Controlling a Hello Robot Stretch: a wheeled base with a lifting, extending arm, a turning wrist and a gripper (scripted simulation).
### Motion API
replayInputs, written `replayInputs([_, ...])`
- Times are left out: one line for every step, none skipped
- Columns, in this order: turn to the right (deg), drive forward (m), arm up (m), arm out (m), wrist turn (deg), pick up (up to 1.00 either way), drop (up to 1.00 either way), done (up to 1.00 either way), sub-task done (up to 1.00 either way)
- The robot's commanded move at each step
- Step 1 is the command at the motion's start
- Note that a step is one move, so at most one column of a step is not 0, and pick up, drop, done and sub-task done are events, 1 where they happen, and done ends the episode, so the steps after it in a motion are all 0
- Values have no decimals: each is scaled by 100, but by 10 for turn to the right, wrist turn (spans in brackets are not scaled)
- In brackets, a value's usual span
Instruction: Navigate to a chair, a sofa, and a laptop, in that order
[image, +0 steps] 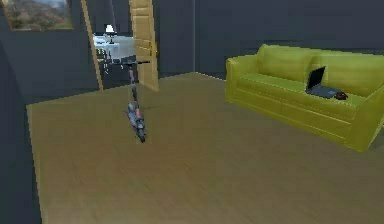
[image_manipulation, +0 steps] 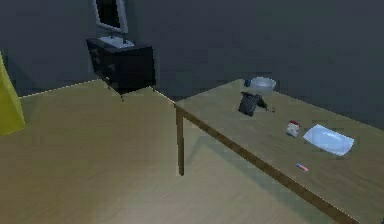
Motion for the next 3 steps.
replayInputs([0, 30, 0, 0, 0, 0, 0, 0, 0])
replayInputs([-330, 0, 0, 0, 0, 0, 0, 0, 0])
replayInputs([0, 100, 0, 0, 0, 0, 0, 0, 0])
